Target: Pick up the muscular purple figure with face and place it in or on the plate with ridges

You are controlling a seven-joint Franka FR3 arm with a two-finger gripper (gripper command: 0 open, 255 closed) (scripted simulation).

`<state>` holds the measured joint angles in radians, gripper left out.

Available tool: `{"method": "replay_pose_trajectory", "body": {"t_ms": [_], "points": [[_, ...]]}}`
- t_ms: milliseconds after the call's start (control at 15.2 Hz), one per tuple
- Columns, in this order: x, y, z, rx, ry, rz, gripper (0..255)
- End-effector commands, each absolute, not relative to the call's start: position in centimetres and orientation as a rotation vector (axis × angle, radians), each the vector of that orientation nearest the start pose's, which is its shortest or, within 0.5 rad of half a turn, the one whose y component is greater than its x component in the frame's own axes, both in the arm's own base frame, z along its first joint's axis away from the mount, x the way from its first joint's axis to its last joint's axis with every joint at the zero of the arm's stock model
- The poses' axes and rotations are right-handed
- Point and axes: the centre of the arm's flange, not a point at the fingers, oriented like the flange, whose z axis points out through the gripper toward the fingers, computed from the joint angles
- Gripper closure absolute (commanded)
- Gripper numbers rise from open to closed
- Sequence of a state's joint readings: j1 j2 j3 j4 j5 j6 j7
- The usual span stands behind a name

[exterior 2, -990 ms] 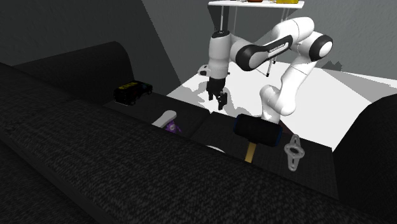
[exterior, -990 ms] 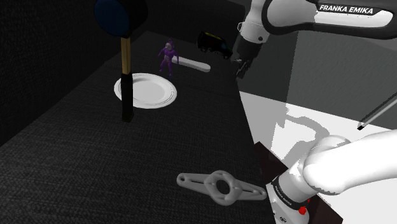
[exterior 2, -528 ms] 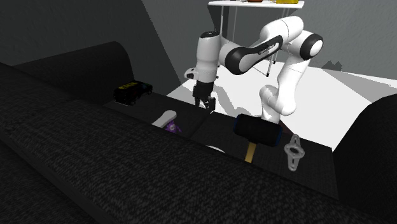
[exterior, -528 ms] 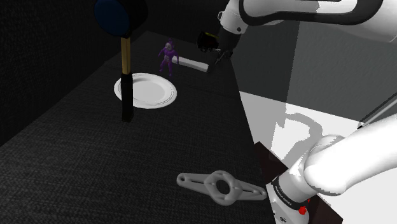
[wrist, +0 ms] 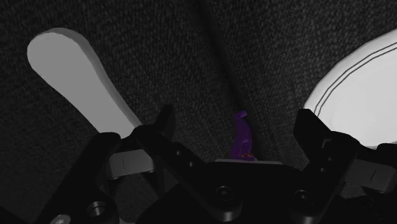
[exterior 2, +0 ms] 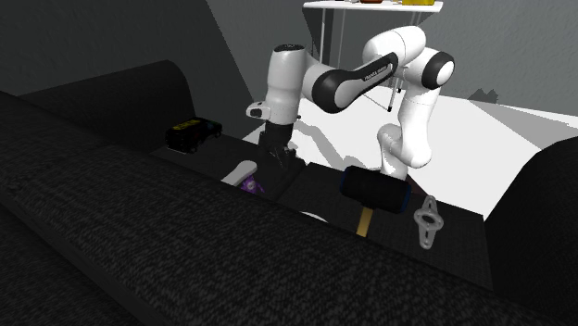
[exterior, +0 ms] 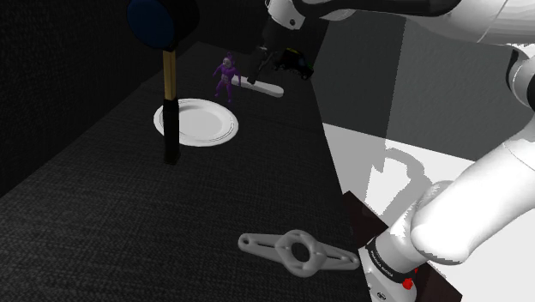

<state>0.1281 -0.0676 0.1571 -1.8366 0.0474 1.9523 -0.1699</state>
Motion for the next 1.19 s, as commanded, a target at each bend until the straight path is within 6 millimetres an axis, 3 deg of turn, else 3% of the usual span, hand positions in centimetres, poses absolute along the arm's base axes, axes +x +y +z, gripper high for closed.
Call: {"method": "replay_pose_trajectory", "body": {"t_ms": [0, 264, 726, 1122], "points": [[55.4, 17.6, 57.7, -2.983, -0.707, -0.32, 0], [58.2, 20.2, 58.8, -2.936, -0.763, -0.391, 0], [59.0, 20.8, 55.3, -2.936, -0.763, -0.391, 0], [59.1, 20.8, 55.0, -2.936, -0.763, -0.391, 0]]}}
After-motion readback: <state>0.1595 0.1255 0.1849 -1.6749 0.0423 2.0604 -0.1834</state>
